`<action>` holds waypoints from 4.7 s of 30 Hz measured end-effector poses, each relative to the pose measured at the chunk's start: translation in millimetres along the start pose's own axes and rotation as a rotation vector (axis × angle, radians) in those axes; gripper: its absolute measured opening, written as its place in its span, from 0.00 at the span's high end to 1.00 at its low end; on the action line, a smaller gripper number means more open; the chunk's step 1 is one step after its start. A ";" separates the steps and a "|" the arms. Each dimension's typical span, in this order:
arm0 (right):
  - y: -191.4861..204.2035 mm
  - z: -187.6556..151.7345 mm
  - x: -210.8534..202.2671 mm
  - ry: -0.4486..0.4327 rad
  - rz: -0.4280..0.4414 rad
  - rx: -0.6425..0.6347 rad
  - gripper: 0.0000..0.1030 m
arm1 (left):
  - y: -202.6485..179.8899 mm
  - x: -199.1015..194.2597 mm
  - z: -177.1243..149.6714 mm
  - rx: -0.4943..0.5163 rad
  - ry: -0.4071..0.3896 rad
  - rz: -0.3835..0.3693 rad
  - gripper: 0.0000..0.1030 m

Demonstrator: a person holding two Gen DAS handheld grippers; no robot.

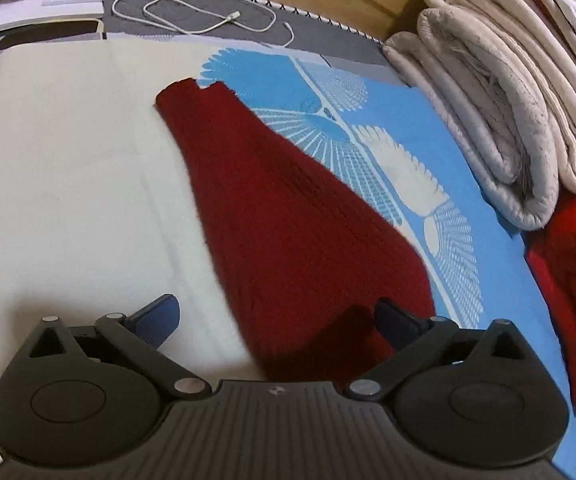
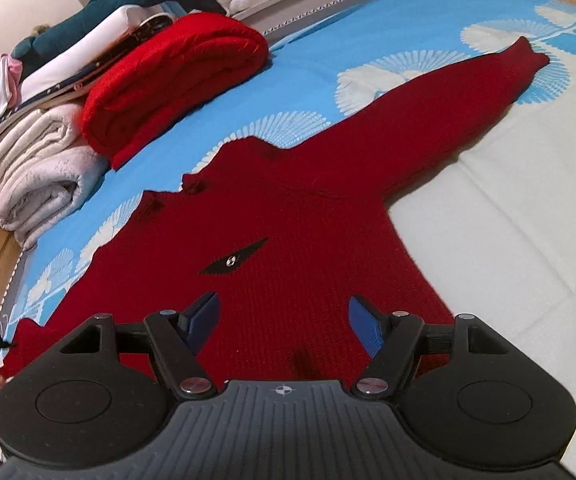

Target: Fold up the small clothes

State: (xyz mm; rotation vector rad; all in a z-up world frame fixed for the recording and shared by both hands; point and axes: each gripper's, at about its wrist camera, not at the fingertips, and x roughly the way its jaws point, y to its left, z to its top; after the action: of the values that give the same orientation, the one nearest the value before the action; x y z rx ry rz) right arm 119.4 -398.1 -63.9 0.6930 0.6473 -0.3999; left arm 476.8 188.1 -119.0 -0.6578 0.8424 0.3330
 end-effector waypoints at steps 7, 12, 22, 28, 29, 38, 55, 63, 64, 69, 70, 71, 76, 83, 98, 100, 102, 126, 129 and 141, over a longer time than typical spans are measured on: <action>5.5 -4.1 1.5 0.003 -0.004 -0.049 0.29 | -9.3 -14.5 20.0 -0.053 0.034 -0.017 0.87; 4.7 -1.3 -8.0 -0.023 0.004 -0.053 0.30 | -80.6 -111.1 9.7 0.196 -0.160 -0.089 0.87; 0.8 -0.4 -16.8 -0.017 0.009 -0.070 0.30 | -254.5 -215.0 -289.5 1.249 -0.075 -0.497 0.07; -19.7 8.2 -26.3 -0.020 0.003 -0.017 0.30 | -185.6 -169.4 -304.4 1.393 -0.033 -0.322 0.03; -21.8 9.2 -27.7 -0.021 0.010 -0.008 0.30 | -171.7 -162.5 -287.6 1.370 -0.025 -0.265 0.03; 8.2 6.6 -25.4 -0.029 0.153 -0.080 0.30 | -78.5 -177.9 -160.7 0.802 -0.019 0.039 0.00; 209.5 34.5 223.5 0.040 0.000 -0.843 0.20 | -36.5 -88.6 -82.5 0.885 0.018 0.319 0.00; 274.2 51.1 151.3 0.212 0.366 -0.720 0.92 | -36.9 -106.9 -80.8 0.843 0.005 0.306 0.00; 289.5 58.3 128.1 0.217 0.441 -0.683 0.92 | -37.5 -105.9 -78.7 0.833 0.010 0.303 0.00; 369.4 80.7 17.3 0.188 0.717 -0.628 0.92 | -29.8 -113.2 -62.2 0.760 0.006 0.300 0.00; 383.8 82.0 -1.3 0.182 0.749 -0.621 0.93 | -25.7 -114.6 -55.8 0.731 0.006 0.300 0.00; 397.4 81.5 -16.1 0.179 0.771 -0.615 0.93 | -21.0 -115.7 -48.5 0.700 0.011 0.299 0.00; 442.8 90.6 -55.4 0.099 0.799 -0.524 0.93 | 8.0 -112.8 -16.4 0.525 0.066 0.299 0.00; 369.1 166.0 -27.5 -0.051 0.493 -0.197 0.93 | 12.6 -110.3 -13.8 0.518 0.112 0.264 0.00; 71.9 95.6 50.4 0.103 -0.044 0.052 0.40 | -69.9 -131.2 -111.3 0.932 -0.005 0.031 0.00; 65.7 67.3 30.0 0.080 0.032 0.045 0.36 | -85.0 -134.7 -137.6 1.025 -0.029 -0.036 0.00; 51.5 40.8 12.8 0.049 0.081 0.062 0.32 | -98.4 -133.9 -168.0 1.123 -0.050 -0.076 0.00; 62.8 71.5 183.9 0.179 0.106 0.001 0.32 | -120.3 -69.5 -187.9 1.024 0.071 -0.069 0.76; 86.4 66.7 196.6 0.071 0.063 -0.127 0.51 | -121.3 -68.9 -190.9 1.035 0.068 -0.071 0.76; 46.3 63.9 156.8 0.101 -0.026 -0.171 0.93 | -116.7 -75.4 -196.4 1.087 0.061 -0.032 0.40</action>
State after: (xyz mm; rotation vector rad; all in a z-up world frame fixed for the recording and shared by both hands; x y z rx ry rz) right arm 285.9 -429.9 -109.4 0.5452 0.7775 -0.3302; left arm 375.9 -30.1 -109.1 0.3348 0.9250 -0.1952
